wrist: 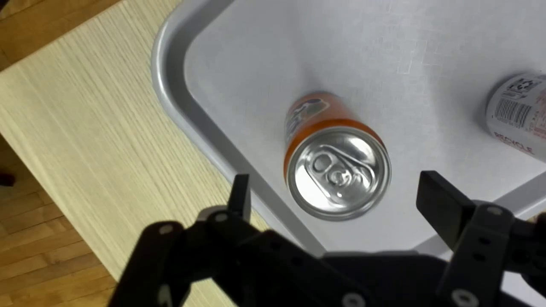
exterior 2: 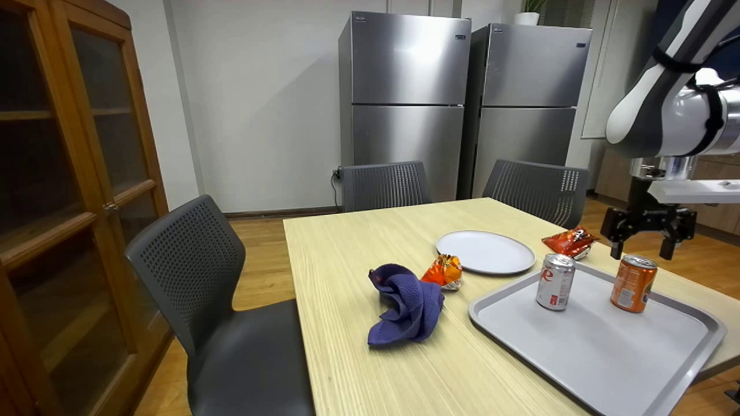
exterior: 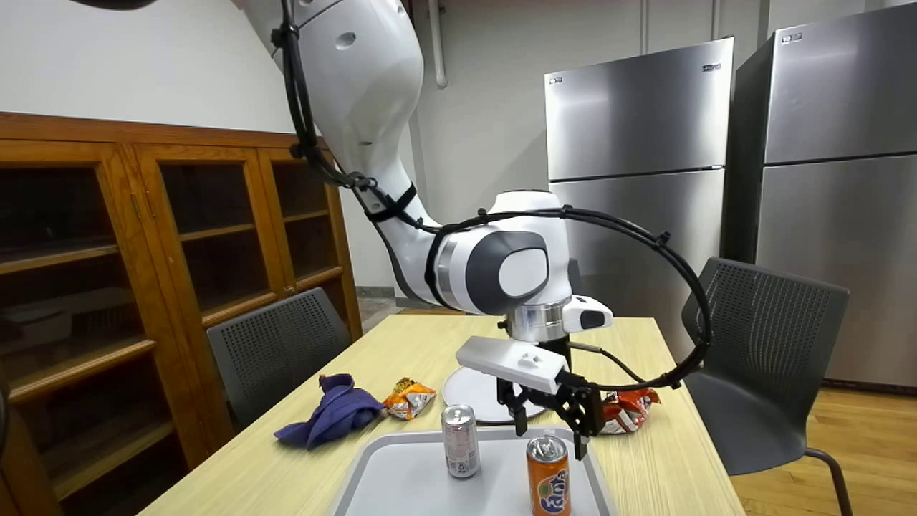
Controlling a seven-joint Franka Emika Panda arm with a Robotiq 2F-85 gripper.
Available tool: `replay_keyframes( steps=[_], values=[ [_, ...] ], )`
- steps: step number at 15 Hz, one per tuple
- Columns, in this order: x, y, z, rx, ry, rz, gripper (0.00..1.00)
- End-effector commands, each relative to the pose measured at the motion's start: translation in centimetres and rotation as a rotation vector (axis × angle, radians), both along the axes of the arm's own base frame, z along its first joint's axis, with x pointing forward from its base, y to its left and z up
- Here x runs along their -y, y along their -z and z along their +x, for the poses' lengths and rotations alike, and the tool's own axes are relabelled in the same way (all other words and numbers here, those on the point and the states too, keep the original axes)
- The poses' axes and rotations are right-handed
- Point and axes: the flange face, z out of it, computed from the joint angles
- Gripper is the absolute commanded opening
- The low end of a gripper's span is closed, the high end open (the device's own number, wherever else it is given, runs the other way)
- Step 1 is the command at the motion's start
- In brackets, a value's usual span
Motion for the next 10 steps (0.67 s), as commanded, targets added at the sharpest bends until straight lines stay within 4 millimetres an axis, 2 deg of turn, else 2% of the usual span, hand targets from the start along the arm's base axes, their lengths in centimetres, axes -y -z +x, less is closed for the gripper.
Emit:
replay_keyframes(
  steps=[1, 10],
  values=[
    [-0.2, 0.1, -0.8, -0.019, -0.033, 0.003, 1.0],
    [-0.4, 2.2, -0.7, -0.043, -0.031, 0.014, 1.0]
  ],
)
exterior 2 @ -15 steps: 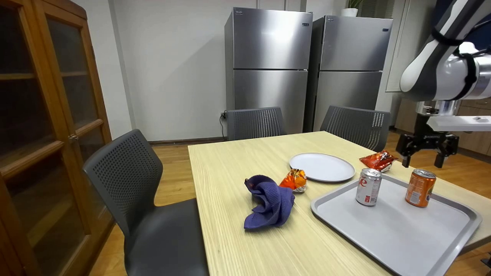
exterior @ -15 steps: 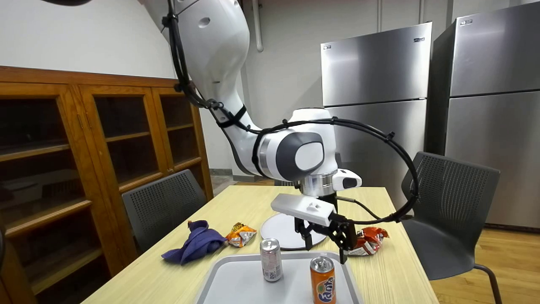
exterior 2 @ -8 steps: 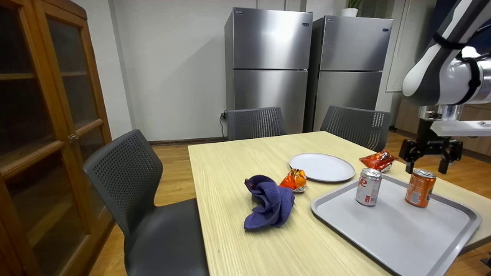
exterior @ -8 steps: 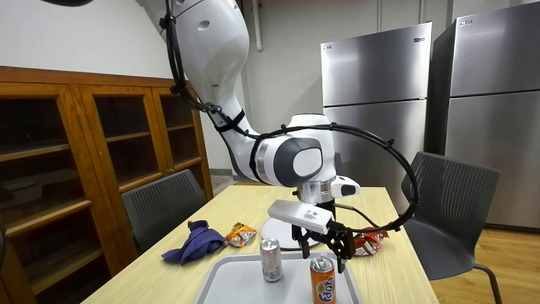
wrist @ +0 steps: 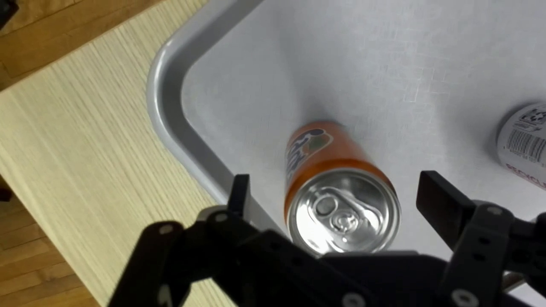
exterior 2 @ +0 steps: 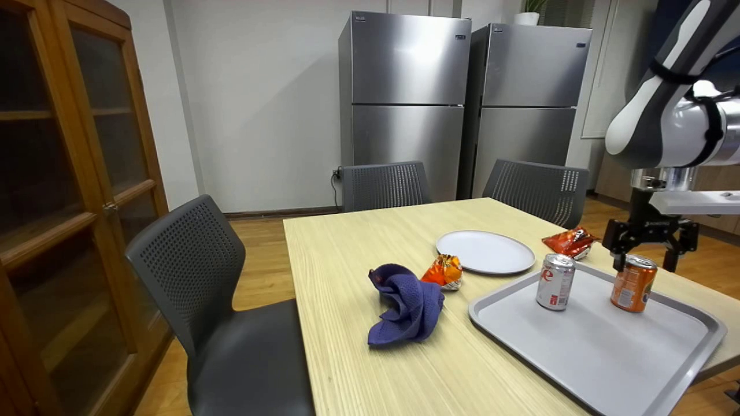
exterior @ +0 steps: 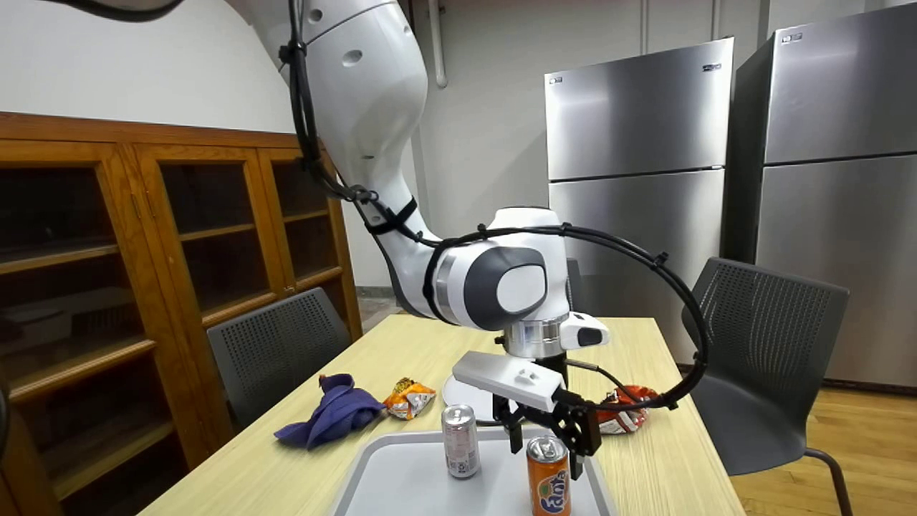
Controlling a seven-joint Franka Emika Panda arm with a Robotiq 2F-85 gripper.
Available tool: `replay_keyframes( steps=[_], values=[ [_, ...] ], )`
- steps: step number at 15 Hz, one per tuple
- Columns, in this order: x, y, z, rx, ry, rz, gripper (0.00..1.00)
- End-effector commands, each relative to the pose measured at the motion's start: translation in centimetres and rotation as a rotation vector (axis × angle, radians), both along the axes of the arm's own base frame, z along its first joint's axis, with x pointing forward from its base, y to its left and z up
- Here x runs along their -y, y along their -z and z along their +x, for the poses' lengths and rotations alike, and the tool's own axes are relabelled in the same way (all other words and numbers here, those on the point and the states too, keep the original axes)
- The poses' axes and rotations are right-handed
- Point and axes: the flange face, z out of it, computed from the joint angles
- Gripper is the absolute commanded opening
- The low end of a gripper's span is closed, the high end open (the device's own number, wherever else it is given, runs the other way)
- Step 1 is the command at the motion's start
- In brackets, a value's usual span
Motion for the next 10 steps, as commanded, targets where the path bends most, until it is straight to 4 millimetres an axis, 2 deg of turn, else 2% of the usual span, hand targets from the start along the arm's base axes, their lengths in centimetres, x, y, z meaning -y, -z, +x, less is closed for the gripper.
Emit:
replay_keyframes(
  steps=[1, 10],
  values=[
    [-0.11, 0.48, 0.07, -0.009, -0.029, 0.003, 1.0],
    [0.05, 0.93, 0.57, -0.005, -0.026, 0.003, 1.0]
  ],
)
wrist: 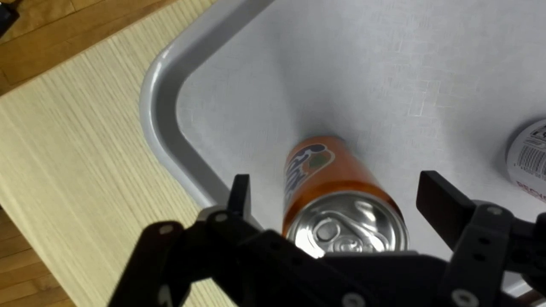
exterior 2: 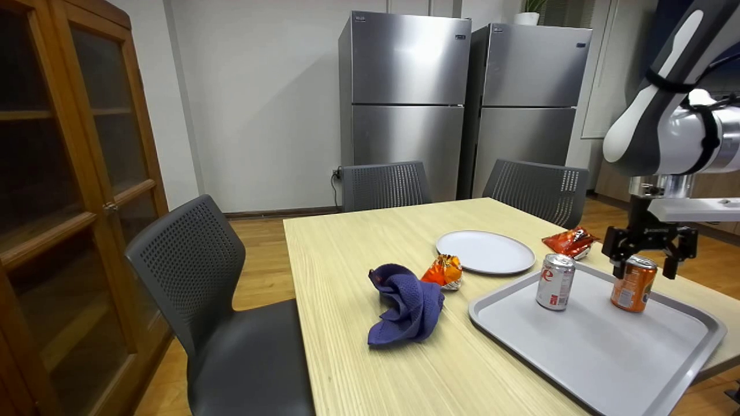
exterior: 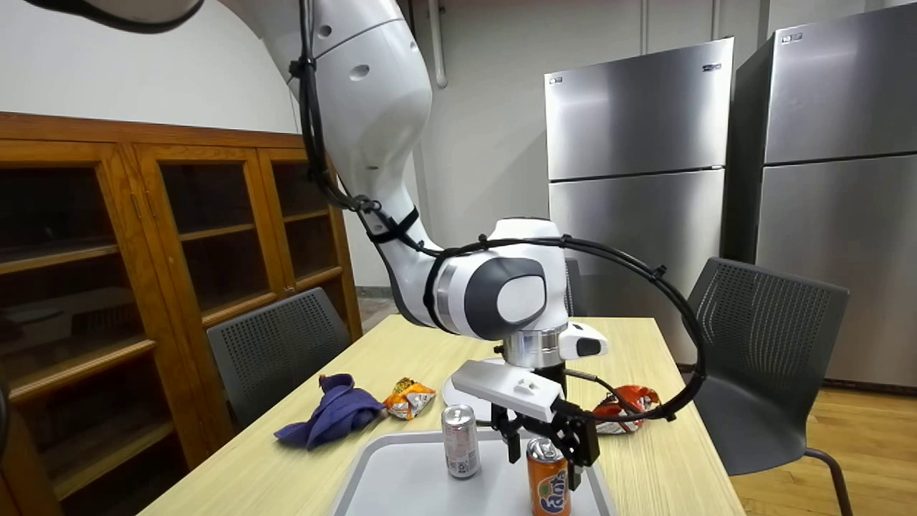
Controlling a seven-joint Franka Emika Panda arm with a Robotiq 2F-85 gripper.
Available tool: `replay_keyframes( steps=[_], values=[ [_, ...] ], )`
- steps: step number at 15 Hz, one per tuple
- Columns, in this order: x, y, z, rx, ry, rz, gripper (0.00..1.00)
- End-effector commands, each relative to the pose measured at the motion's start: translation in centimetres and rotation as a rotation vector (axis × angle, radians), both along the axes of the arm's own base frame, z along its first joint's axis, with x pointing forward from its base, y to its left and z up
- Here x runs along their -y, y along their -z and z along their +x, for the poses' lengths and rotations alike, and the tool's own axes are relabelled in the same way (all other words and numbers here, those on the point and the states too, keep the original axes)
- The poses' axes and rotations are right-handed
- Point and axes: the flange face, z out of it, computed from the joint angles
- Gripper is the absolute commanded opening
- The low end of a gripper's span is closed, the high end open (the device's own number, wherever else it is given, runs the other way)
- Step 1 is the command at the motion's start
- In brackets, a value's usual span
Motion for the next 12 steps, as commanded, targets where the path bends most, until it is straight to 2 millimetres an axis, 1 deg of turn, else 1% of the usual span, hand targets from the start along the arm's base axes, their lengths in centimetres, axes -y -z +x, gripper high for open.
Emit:
replay_keyframes(
  steps=[1, 7, 8, 9, 10, 11, 12],
  values=[
    [0.21, -0.4, 0.92, 0.018, -0.026, -0.006, 1.0],
    [-0.05, -0.58, 1.49, 0.027, -0.039, -0.002, 1.0],
    [-0.07, -0.61, 1.51, 0.029, -0.041, -0.002, 0.75],
    [-0.08, -0.66, 1.53, 0.031, -0.044, -0.001, 0.74],
    [-0.07, -0.68, 1.54, 0.031, -0.044, -0.001, 0.68],
    [-0.04, -0.69, 1.55, 0.031, -0.043, -0.001, 0.58],
    [-0.01, -0.7, 1.55, 0.032, -0.043, -0.001, 0.51]
  ],
)
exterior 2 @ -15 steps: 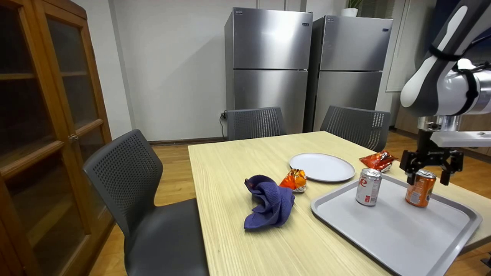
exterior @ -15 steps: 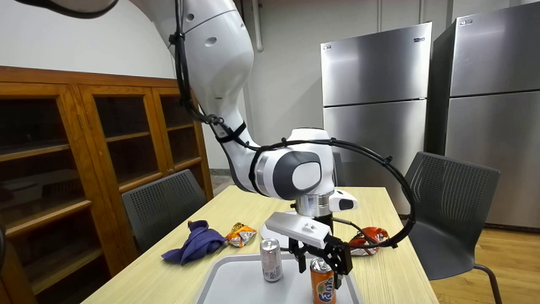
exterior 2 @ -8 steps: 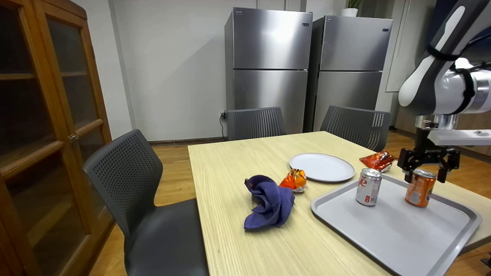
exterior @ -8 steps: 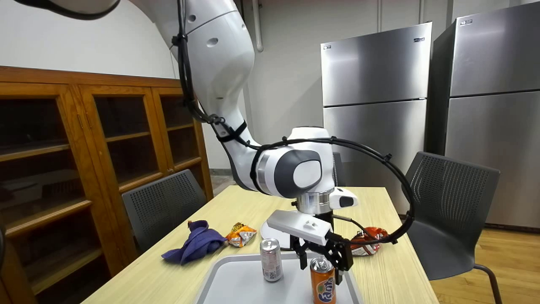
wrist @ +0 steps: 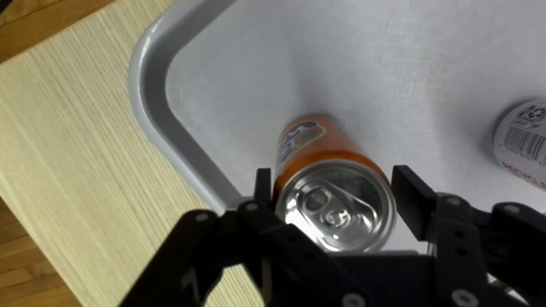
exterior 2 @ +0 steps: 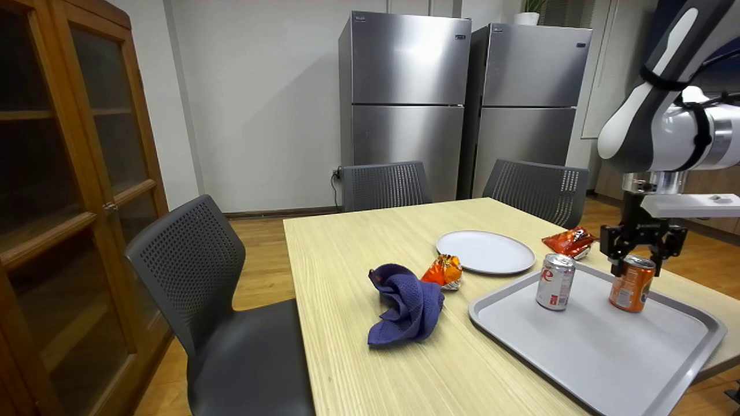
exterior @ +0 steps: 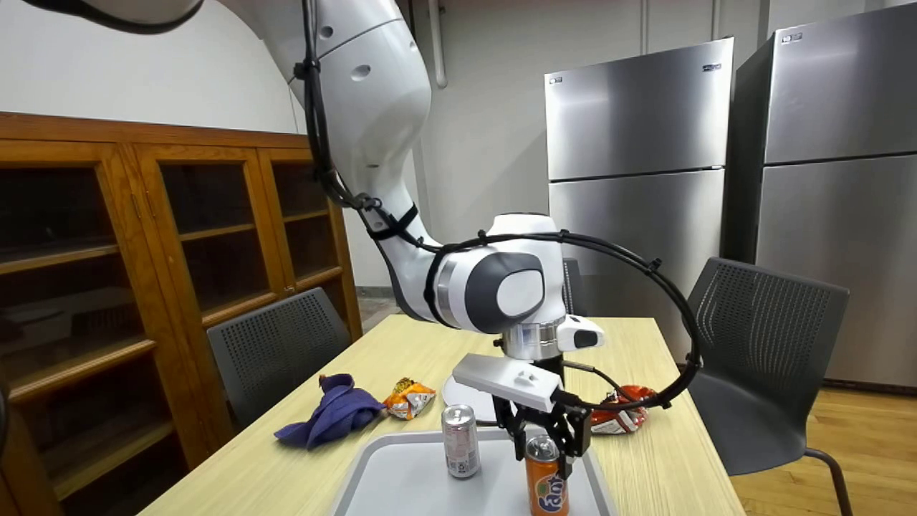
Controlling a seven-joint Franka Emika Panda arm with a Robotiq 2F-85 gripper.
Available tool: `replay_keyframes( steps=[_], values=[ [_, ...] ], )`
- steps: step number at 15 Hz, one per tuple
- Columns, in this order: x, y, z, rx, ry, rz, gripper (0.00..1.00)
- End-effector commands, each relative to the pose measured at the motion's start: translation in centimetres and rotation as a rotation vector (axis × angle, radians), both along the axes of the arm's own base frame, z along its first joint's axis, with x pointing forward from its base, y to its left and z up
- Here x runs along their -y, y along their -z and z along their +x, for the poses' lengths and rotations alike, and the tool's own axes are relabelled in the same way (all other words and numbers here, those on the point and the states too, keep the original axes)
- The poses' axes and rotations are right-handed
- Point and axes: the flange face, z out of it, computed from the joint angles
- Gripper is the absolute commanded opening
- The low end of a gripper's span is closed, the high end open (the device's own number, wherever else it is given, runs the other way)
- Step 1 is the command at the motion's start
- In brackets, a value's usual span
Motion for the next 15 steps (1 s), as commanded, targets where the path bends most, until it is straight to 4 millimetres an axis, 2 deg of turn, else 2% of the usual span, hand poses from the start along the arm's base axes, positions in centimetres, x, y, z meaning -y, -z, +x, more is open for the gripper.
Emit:
replay_keyframes(
  steps=[1, 2, 6, 10, 15],
  values=[
    [0.3, -0.2, 0.4, 0.013, -0.025, 0.003, 0.42],
    [0.3, -0.3, 0.4, 0.014, -0.026, 0.004, 0.38],
    [0.3, -0.7, 0.3, 0.016, -0.026, 0.007, 0.38],
    [0.0, -2.4, 0.4, 0.021, -0.029, -0.002, 0.38],
    [-0.9, -5.4, 2.0, 0.078, -0.052, -0.001, 0.38]
  ],
)
